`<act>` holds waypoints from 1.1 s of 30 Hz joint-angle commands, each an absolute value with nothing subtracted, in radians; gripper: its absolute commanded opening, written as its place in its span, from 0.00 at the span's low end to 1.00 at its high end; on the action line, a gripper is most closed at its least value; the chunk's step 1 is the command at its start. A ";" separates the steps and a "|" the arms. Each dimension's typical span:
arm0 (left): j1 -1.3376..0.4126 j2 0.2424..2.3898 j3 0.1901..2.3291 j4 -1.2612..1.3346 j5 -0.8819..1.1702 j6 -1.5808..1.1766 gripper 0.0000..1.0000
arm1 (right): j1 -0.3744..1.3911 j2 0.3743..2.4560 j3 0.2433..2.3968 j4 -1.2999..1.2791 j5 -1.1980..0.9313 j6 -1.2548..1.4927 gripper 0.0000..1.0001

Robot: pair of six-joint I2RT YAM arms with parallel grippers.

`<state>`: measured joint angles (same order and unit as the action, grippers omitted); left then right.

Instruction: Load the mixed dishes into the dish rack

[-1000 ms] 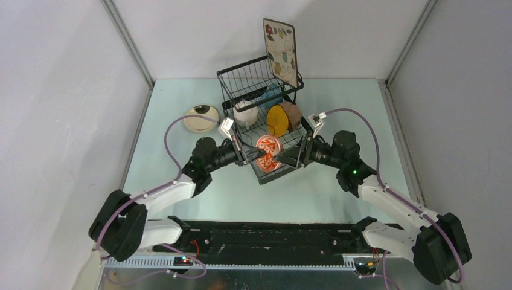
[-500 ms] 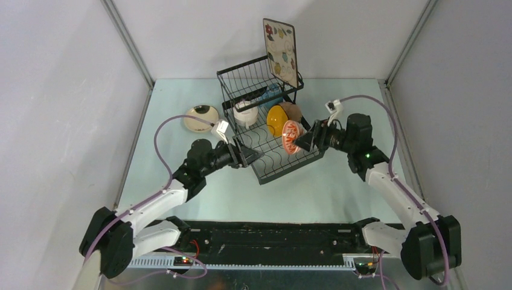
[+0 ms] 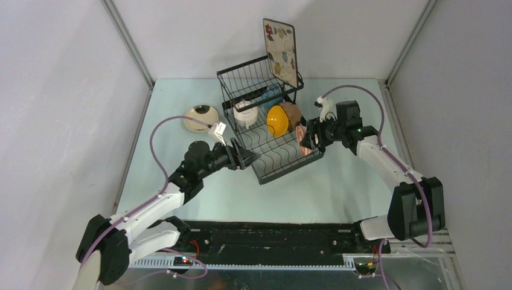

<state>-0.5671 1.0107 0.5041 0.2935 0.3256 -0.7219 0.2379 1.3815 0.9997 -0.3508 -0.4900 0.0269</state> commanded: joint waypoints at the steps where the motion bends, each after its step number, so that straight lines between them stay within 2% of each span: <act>1: -0.565 0.954 0.484 0.321 0.274 -0.673 0.73 | 0.259 1.425 1.077 -0.339 -0.415 -0.079 0.09; 10: -0.565 0.844 0.449 0.194 0.047 -0.567 0.71 | 0.330 1.538 1.111 -0.354 -0.226 -0.183 0.08; 19: -0.563 0.813 0.429 0.170 -0.060 -0.536 0.72 | 0.345 1.614 1.111 -0.342 -0.229 -0.162 0.11; 23: -0.562 0.808 0.426 0.168 -0.067 -0.537 0.72 | 0.346 1.627 1.111 -0.352 -0.270 -0.147 0.16; 25: -0.561 0.805 0.423 0.169 -0.070 -0.537 0.72 | 0.348 1.632 1.112 -0.357 -0.290 -0.135 0.21; 29: -0.560 0.810 0.420 0.173 -0.070 -0.538 0.72 | 0.336 1.646 1.111 -0.354 -0.340 -0.102 0.50; 30: -0.560 0.815 0.420 0.173 -0.071 -0.538 0.73 | 0.331 1.647 1.112 -0.351 -0.349 -0.091 0.84; 31: -0.559 0.817 0.419 0.173 -0.072 -0.539 0.73 | 0.317 1.648 1.111 -0.350 -0.364 -0.069 0.96; 33: -0.558 0.821 0.417 0.171 -0.077 -0.541 0.73 | 0.292 1.641 1.112 -0.352 -0.386 -0.035 0.99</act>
<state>-0.5659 0.8242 0.4259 0.1532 -0.0505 -0.5655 0.3378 1.6253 1.0843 -0.3611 -0.3550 -0.0967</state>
